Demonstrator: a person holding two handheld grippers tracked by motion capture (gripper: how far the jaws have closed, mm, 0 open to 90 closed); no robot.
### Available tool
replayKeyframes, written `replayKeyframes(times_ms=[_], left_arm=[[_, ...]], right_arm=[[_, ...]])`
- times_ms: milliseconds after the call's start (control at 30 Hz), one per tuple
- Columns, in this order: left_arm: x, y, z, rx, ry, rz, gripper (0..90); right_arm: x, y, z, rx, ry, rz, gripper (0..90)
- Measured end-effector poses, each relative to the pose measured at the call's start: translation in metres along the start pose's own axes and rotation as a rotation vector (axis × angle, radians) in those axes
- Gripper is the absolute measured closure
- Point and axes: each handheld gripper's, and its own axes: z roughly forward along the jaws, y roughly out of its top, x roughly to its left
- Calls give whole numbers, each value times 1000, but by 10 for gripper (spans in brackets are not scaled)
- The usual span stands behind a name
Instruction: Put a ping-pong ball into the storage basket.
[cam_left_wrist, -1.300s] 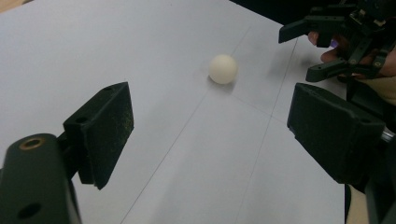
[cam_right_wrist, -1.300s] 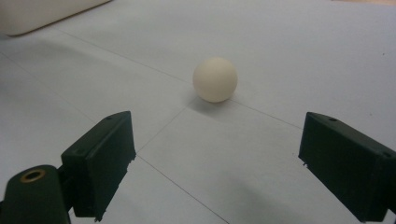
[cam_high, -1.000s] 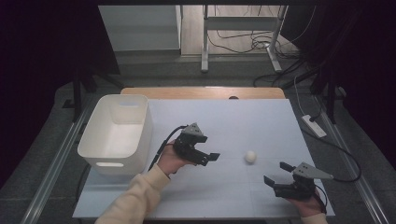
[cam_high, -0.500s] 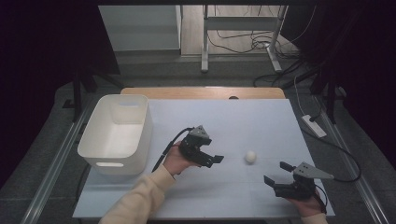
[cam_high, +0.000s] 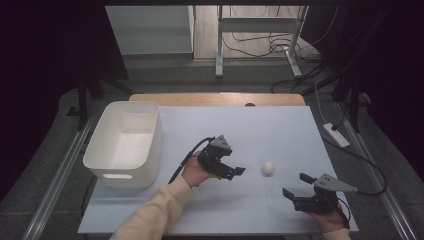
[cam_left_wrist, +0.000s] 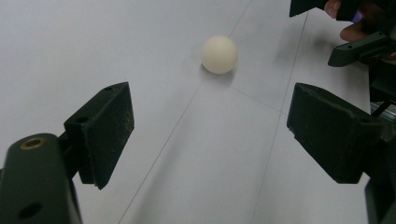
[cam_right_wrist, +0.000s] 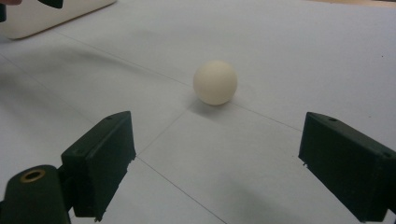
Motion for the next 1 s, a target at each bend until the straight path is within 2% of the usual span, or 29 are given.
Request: replayKeyframes(times_ms=[1000], left_arm=[[-4,9,32,29,-22,33,157]], right_arm=[[-1,0,0,0,-2,3,104]])
